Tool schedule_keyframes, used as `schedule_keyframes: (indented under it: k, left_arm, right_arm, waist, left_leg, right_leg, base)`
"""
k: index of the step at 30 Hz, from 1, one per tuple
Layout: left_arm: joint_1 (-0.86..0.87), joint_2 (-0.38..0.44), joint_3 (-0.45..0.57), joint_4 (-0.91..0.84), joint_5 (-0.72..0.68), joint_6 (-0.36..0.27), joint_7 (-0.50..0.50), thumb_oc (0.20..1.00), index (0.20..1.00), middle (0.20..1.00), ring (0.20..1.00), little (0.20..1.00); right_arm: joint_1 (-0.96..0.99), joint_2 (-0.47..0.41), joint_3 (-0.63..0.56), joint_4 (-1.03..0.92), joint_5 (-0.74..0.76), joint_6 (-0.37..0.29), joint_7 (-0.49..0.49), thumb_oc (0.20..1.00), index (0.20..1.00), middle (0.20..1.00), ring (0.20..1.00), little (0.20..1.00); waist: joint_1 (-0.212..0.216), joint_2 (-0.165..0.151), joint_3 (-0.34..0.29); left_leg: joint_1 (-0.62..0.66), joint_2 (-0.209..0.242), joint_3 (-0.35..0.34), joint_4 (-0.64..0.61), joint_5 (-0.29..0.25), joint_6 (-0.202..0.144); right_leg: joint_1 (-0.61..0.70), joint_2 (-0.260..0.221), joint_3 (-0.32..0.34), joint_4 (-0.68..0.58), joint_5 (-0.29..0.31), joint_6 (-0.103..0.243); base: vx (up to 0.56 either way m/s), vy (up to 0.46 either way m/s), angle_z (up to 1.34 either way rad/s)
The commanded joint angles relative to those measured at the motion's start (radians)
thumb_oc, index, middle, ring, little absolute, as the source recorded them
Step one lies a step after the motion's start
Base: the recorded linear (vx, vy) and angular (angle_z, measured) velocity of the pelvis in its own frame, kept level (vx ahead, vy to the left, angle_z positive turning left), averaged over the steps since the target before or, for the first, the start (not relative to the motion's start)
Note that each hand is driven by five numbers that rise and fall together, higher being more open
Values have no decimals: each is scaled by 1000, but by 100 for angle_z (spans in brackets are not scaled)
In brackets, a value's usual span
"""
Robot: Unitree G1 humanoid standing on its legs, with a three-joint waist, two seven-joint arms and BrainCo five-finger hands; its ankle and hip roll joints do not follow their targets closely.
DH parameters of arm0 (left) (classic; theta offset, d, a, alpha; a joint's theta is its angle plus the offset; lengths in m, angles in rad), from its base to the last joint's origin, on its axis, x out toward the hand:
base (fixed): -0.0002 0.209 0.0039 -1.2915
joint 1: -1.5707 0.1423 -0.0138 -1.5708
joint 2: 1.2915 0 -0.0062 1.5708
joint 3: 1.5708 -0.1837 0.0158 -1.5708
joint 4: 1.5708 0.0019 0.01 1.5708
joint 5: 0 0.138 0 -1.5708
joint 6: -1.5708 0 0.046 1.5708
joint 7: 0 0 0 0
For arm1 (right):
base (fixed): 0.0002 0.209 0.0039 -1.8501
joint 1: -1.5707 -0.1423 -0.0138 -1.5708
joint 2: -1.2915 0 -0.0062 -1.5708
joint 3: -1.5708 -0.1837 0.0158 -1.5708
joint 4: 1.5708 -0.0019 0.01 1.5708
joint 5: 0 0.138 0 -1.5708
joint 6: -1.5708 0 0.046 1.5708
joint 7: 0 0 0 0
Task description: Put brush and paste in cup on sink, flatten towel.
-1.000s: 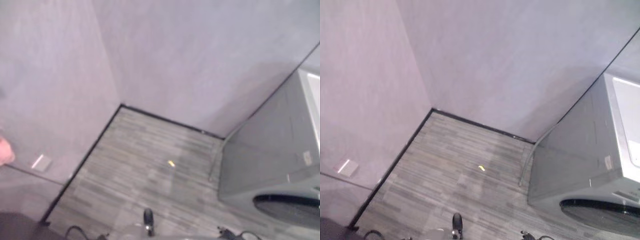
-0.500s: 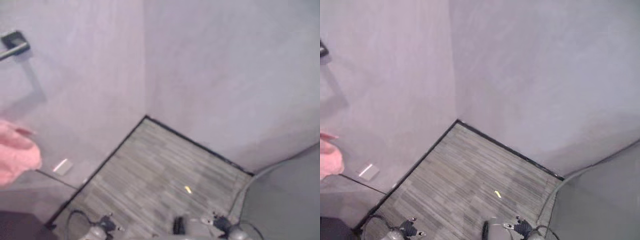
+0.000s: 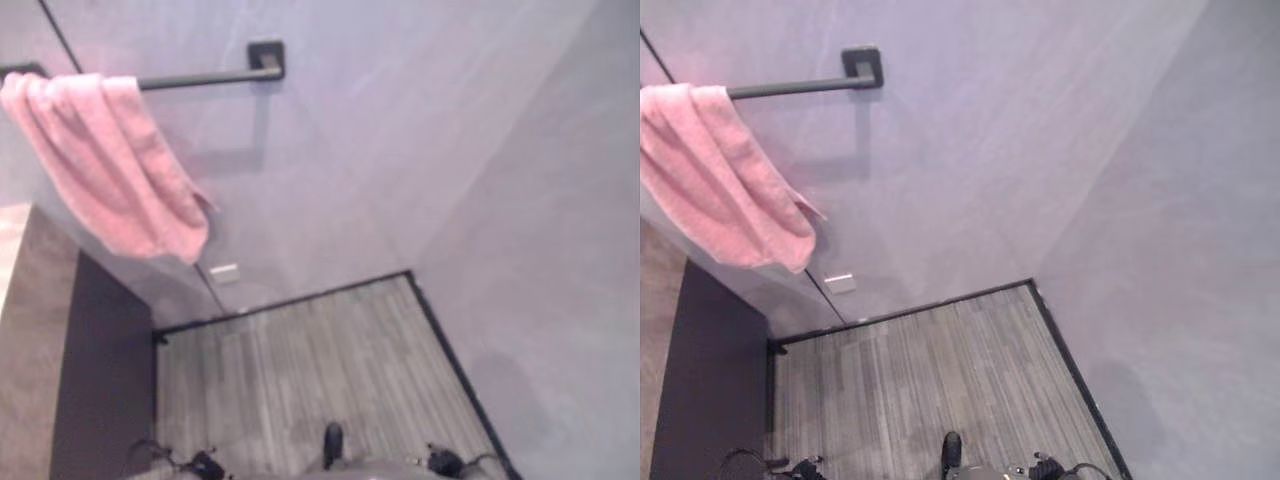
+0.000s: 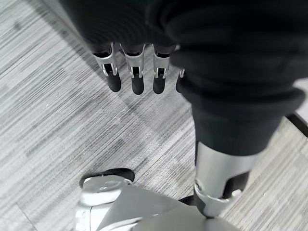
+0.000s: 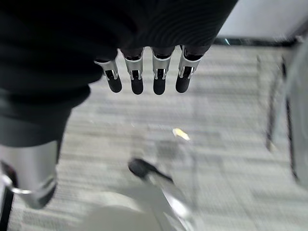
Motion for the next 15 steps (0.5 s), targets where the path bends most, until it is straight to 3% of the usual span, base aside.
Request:
schedule_keyframes:
  k: [1,2,5,6,7,8,15]
  left_arm:
    - [-52,24,-17,2,34,-24,-29,1000,1000,1000,1000,1000]
    - [-36,19,-16,-8,45,-25,-4,1000,1000,1000,1000,1000]
    - [-35,38,-26,-17,61,-18,-4,1000,1000,1000,1000,1000]
    - [-43,39,-34,-21,71,-16,-2,1000,1000,1000,1000,1000]
    - [-43,39,-34,-21,71,-16,-2,1000,1000,1000,1000,1000]
    - [-49,36,-35,-27,71,-14,0,1000,1000,1000,1000,1000]
    - [-4,13,-13,14,71,-11,-5,1000,1000,1000,1000,1000]
  right_arm:
    - [63,-133,-62,89,40,0,46,1000,1000,1000,1000,1000]
    - [64,-77,-17,41,43,-9,25,1000,1000,1000,1000,1000]
    - [84,-78,-4,37,22,-21,26,1000,1000,1000,1000,1000]
    - [93,-73,-1,33,18,-20,22,1000,1000,1000,1000,1000]
    - [93,-73,-1,33,18,-20,22,1000,1000,1000,1000,1000]
    - [96,-65,-3,37,16,-18,20,1000,1000,1000,1000,1000]
    - [74,-59,-26,59,9,-14,4,1000,1000,1000,1000,1000]
  waist:
    - [-36,2,-60]
    - [-50,7,-61]
    - [-76,2,-52]
    - [-95,11,-42]
    - [-95,11,-41]
    - [-112,31,-40]
    - [-100,48,-58]
  left_leg:
    - [-54,27,54,-153,130,66]
    - [-65,39,132,-172,139,63]
    - [-78,53,253,-171,145,56]
    - [-81,53,342,-150,120,53]
    - [-81,53,342,-149,120,53]
    - [-85,47,417,-143,122,50]
    - [-49,19,380,-178,106,72]
  right_leg:
    - [-12,-63,28,153,-120,171]
    - [-23,-67,21,158,-122,173]
    - [-25,-69,-16,171,-136,167]
    - [-11,-78,-46,176,-146,175]
    - [-10,-77,-46,176,-146,175]
    - [-1,-83,-84,169,-145,174]
    - [28,-102,-83,167,-126,192]
  base:
    - [47,-125,65]
    - [-84,-68,56]
    - [-67,-60,30]
    - [-45,23,38]
    - [-72,99,153]
    - [-51,68,169]
    - [19,112,14]
